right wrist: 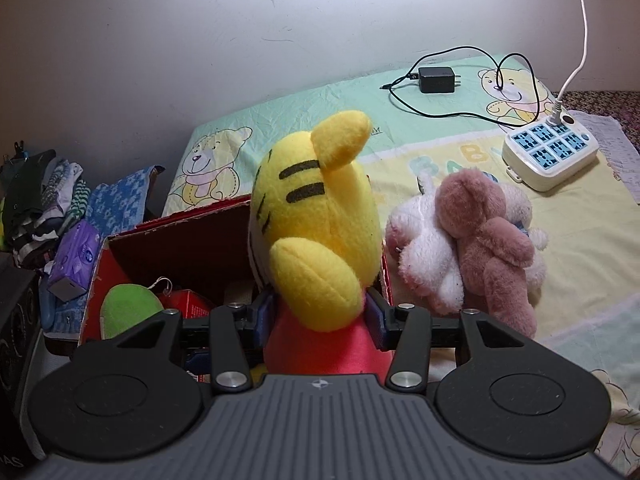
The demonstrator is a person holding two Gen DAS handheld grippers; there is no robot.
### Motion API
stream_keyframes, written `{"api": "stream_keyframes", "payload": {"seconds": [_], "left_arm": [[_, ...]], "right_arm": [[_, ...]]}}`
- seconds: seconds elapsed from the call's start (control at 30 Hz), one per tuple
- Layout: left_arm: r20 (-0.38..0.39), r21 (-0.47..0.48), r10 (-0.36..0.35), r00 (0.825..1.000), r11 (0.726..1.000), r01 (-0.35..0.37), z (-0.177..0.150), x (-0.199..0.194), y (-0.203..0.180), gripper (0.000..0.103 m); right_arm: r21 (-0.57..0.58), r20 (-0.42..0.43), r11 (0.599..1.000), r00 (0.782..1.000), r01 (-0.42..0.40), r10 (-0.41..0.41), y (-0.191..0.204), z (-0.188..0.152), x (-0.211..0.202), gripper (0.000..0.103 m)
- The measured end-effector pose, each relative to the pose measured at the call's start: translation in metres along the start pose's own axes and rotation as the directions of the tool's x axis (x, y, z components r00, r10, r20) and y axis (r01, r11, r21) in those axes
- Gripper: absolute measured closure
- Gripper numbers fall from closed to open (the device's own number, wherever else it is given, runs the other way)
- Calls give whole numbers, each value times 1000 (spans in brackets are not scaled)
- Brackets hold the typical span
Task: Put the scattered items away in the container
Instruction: 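Lift the tiger plush with the right gripper and carry it over the red box, then lower the tiger plush into the red box and open the right gripper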
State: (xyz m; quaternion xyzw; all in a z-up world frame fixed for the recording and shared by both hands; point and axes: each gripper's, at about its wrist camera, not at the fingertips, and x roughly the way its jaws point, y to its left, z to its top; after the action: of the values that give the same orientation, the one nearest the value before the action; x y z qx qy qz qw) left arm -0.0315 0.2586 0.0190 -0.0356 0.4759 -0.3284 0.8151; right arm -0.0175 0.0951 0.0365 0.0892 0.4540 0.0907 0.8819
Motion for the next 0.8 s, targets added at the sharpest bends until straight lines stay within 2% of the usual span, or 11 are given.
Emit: {"api": "stream_keyframes", "payload": {"seconds": [0.1,0.33,0.6,0.73,0.8], "left_arm": [[-9,-10,-22,1000,1000,22,2,4,2,14],[-42,-27,-20,999,999,18,4,19,12,15],[-67,-37,-20,998,999,17,6,28,8,16],[-56,-35,-22,998,999,20,5,28,0,18],[-58,-38,-23,998,999,21,5,28,-1,18]], "right_arm": [[-32,-33,999,999,38,-39,5,3,9,54],[-75,-67,993,993,94,-99,10,4,32,56],[-109,-81,988,989,112,-121,14,2,39,56],[-104,-82,989,990,104,-112,14,4,34,47],[-92,-78,992,992,91,-99,11,6,32,47]]}}
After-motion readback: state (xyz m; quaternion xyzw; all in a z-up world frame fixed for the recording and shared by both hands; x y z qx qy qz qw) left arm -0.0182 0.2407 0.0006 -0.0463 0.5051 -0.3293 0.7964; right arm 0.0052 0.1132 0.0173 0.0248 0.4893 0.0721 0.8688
